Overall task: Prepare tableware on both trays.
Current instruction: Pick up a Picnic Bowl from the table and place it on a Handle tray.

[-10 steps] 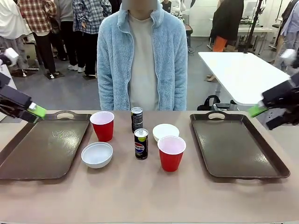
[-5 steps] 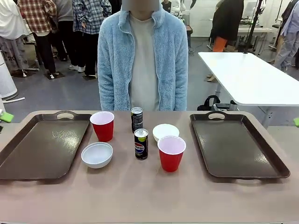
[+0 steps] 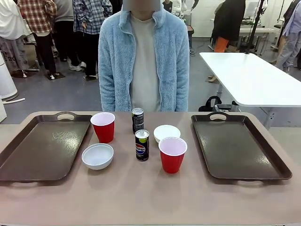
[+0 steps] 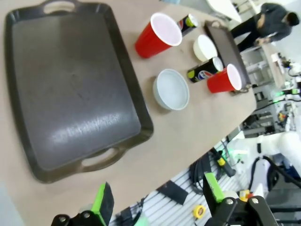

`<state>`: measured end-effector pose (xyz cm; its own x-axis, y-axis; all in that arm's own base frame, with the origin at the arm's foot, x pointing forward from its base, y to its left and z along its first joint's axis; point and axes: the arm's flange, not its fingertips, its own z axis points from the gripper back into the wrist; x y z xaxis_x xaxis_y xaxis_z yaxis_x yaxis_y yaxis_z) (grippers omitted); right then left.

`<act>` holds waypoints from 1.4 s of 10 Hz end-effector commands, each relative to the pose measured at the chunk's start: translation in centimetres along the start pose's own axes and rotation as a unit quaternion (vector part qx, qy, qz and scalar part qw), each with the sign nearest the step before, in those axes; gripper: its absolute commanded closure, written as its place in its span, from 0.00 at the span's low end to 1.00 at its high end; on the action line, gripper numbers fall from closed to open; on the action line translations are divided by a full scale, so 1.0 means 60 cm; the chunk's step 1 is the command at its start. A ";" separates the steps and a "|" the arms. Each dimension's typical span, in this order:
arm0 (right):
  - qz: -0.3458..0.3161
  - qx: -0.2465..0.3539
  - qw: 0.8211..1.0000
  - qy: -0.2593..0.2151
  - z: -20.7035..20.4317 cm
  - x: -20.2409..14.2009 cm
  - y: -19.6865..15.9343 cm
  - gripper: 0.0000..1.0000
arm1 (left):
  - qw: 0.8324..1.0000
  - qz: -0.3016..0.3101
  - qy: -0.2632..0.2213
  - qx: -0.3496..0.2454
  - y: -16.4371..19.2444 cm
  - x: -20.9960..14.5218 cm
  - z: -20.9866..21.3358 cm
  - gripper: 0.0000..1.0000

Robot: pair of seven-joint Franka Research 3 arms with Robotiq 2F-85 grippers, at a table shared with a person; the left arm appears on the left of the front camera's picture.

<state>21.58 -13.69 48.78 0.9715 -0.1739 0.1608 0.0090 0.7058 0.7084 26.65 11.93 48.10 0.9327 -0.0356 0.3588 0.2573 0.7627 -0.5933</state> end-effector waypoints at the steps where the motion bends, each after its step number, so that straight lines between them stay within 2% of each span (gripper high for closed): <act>1: 0.001 0.002 1.000 0.003 -0.005 0.004 0.004 0.00 | 1.000 0.004 -0.006 -0.009 0.002 0.011 -0.010 0.00; 9: 0.001 0.002 1.000 0.003 -0.005 0.004 0.004 0.00 | 1.000 0.006 0.000 -0.008 0.001 0.004 -0.008 0.00; 12: 0.001 0.002 1.000 0.003 -0.005 0.004 0.004 0.00 | 0.995 -0.013 0.026 0.100 -0.079 0.079 0.005 0.00; 14: 0.001 0.002 1.000 0.003 -0.005 0.004 0.004 0.00 | 0.978 -0.052 0.088 0.183 -0.159 0.157 -0.015 0.00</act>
<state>21.79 -13.33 48.89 0.9725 -0.1704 0.1589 0.0092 0.7094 0.7048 30.90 5.02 55.20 0.9323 -0.1546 0.3268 0.2720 0.8955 -0.3523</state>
